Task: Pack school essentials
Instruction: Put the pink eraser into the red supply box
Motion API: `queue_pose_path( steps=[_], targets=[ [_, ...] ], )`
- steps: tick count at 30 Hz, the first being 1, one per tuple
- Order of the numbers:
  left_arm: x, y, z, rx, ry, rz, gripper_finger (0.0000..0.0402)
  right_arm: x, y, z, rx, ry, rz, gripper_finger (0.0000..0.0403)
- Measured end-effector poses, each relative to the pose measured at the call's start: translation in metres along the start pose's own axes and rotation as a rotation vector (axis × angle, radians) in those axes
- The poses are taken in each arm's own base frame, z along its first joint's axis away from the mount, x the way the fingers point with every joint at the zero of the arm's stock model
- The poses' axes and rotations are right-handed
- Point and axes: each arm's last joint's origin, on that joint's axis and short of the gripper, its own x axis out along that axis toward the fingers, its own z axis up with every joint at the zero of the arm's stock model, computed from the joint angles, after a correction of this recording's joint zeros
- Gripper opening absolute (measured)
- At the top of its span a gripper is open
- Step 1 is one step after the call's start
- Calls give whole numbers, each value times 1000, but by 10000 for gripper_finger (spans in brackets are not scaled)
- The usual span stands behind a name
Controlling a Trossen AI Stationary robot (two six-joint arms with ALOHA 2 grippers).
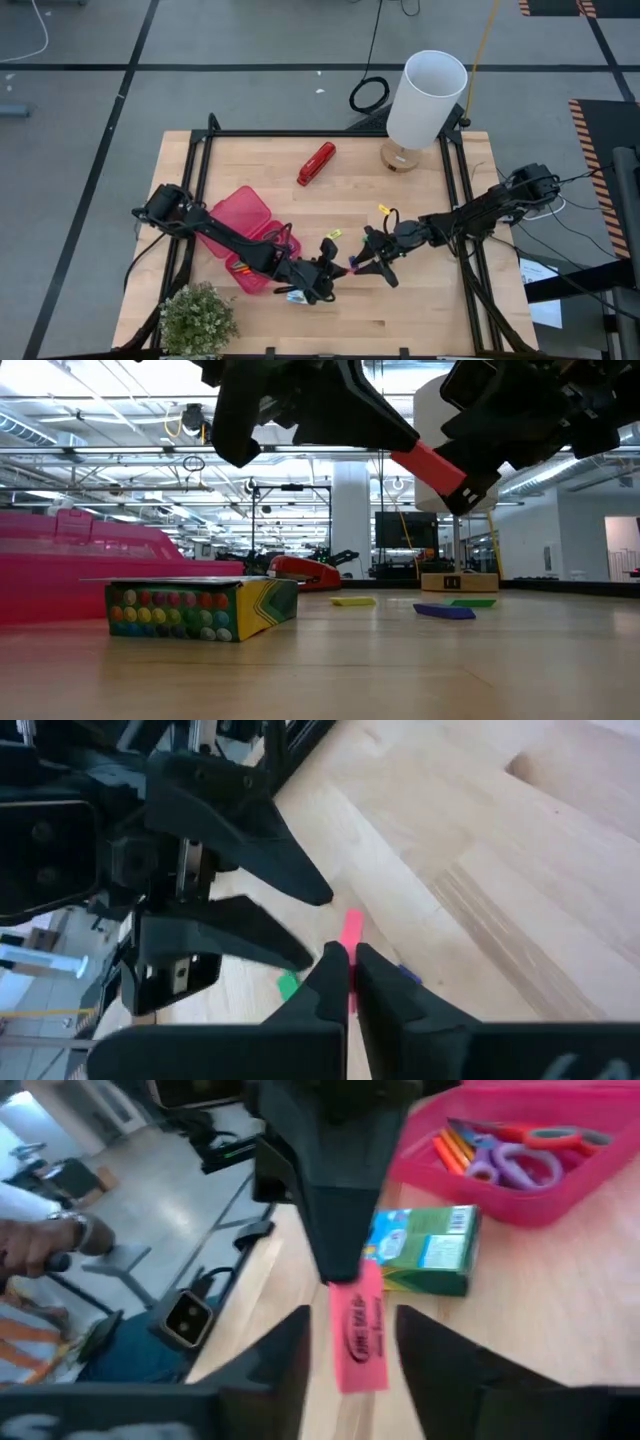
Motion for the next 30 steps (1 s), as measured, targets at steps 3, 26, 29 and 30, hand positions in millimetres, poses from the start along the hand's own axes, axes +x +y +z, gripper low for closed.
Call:
queue_pose_path(
  steps=[3, 26, 29, 30],
  targets=[
    [-8, 1, 1, -23, 31, -7, 9, -1, -1, 1, 1, -16, -54, 192],
    [-126, -37, -12, -134, 624, -47, 6, -16, -13, -14, -25, 198, -264, 272],
    [-136, -43, -15, -137, 677, -59, 9, -15, -13, -14, -25, 198, -264, 272],
    [-138, -46, -16, -141, 687, -78, 9, -16, -13, -14, -25, 198, -264, 272]
  ],
)
